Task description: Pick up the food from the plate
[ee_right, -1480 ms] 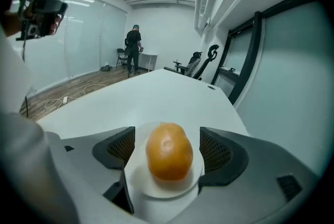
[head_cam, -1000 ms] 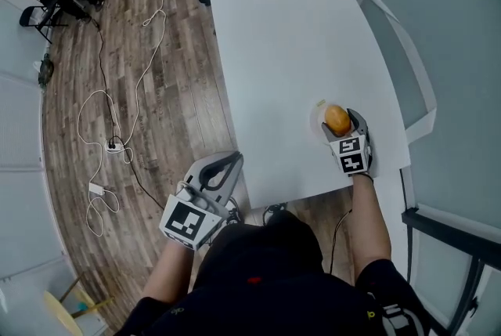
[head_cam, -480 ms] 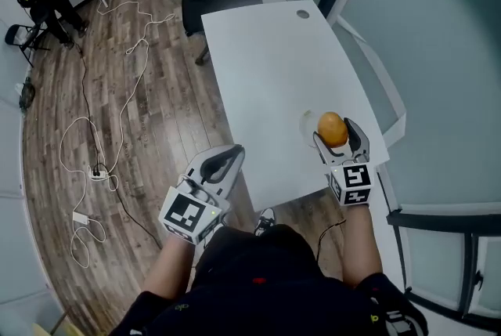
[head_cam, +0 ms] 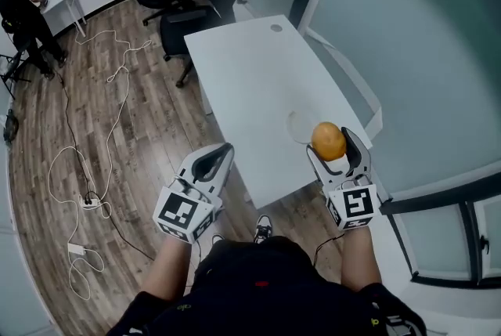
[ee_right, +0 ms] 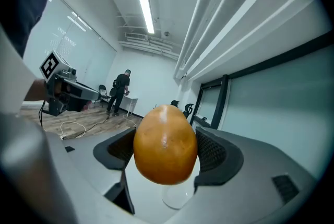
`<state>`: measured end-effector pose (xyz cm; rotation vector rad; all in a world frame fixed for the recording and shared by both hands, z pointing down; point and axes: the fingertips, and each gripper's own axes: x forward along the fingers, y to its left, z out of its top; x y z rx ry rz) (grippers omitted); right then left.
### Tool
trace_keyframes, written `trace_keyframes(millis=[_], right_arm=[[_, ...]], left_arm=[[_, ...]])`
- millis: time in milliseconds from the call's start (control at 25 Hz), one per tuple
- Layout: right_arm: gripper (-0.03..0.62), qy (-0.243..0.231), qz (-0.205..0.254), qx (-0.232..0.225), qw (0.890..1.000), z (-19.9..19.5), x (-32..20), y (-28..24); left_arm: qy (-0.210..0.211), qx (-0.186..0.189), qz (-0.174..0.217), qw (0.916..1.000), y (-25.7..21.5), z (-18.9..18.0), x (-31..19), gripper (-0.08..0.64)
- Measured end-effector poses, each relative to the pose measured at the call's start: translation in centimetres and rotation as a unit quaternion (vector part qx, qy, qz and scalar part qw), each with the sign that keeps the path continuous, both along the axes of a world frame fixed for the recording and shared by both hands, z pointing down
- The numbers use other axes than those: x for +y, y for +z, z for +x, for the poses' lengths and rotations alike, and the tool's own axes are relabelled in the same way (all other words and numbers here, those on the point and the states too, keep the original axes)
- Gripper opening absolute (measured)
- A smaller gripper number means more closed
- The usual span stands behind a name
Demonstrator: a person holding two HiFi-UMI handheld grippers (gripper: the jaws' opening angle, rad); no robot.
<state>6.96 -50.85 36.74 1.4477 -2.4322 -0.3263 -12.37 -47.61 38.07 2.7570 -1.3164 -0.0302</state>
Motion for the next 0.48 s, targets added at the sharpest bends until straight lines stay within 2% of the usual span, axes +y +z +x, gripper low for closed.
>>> trace_keyframes(millis=[200,480], right_arm=[[0.365,0.019,0.023,-0.013,0.999,0.3,3.3,-2.5],[0.365,0.036,0.034,-0.020,0.999,0.3,4.8,-2.8]], left_arm=[[0.031,-0.007,0.012,0.9994,-0.8,1.0,1.9,0.029],[0.055,-0.019,0.025,0.9980,-1.0,1.1,2.8,0.029]])
